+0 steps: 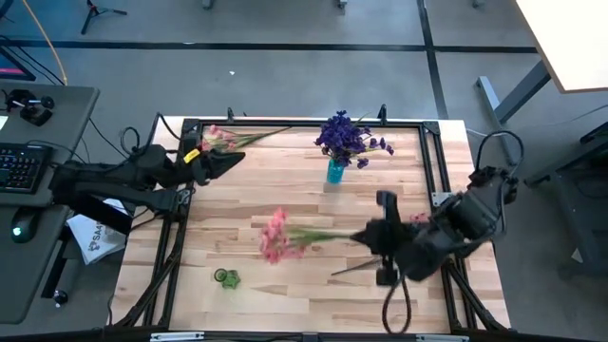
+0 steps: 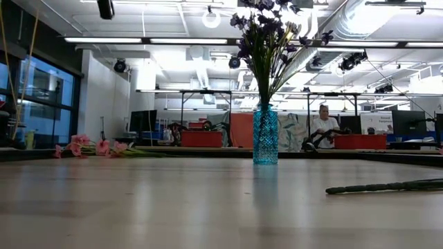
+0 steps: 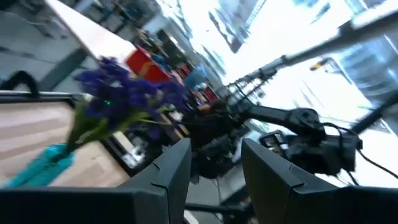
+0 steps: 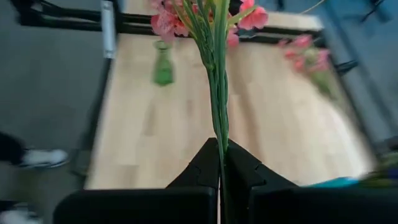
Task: Sort flowers into vase by color
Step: Put the middle pink flowers into the green vase
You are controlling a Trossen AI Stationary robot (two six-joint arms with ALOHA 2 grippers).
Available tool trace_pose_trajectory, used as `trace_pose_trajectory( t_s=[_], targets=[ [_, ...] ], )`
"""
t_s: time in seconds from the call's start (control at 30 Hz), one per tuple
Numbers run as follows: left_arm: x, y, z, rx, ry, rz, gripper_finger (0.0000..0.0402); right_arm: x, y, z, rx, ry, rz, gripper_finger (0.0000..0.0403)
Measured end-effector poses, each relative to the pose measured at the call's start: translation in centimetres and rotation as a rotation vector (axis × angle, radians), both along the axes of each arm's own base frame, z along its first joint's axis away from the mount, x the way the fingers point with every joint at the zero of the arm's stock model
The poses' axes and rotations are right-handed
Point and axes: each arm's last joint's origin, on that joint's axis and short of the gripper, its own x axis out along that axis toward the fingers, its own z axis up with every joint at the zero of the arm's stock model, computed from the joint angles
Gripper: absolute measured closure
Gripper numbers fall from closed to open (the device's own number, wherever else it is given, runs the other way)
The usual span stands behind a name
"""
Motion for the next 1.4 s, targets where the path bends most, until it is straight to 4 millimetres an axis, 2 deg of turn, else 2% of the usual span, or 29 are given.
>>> trace_pose_trajectory(
  t_s=[0.13, 0.27, 0.5, 0.63, 0.73, 0.83, 1.0, 1.13, 1.27, 1.4],
  targets=[
    [-0.2, -0.7, 0.3, 0.054, -0.009, -0.082, 0.0273, 1.1, 2.5, -1.1, 0.131, -0.015, -0.022, 0.0403],
    [-1.4, -1.4, 1.5, 0.103, -0.072, -0.2, 0.0273, 3.9, 5.2, -3.3, 0.239, -0.056, -0.084, 0.0403],
    [-4.6, -1.7, 3.0, 0.146, -0.203, -0.326, 0.0273, 11.1, 9.4, -10.8, 0.43, -0.001, -0.149, 0.0403],
    [-6.4, -1.5, 3.5, 0.158, -0.269, -0.337, 0.0273, 13.6, 10.5, -14.1, 0.501, 0.056, -0.114, 0.0403],
    [-7.4, -1.4, 3.7, 0.17, -0.308, -0.338, 0.0273, 14.5, 10.1, -14.9, 0.507, 0.09, -0.084, 0.0403],
    [-8.0, -1.3, 3.9, 0.173, -0.331, -0.338, 0.0273, 15.1, 8.8, -15.0, 0.491, 0.129, -0.057, 0.0403],
    [-8.1, -1.3, 3.9, 0.17, -0.331, -0.34, 0.0273, 15.0, 6.3, -15.7, 0.45, 0.338, 0.015, 0.0403],
    [-8.1, -1.3, 3.9, 0.167, -0.331, -0.342, 0.0273, 14.6, 5.4, -16.3, 0.436, 0.464, 0.106, 0.0403],
    [-8.1, -1.3, 3.9, 0.165, -0.334, -0.338, 0.0273, 13.0, 3.6, -16.4, 0.439, 0.517, 0.135, 0.0403],
    [-7.9, -1.2, 3.9, 0.157, -0.326, -0.311, 0.0273, 9.0, -0.5, -13.8, 0.449, 0.419, 0.061, 0.0403]
  ],
)
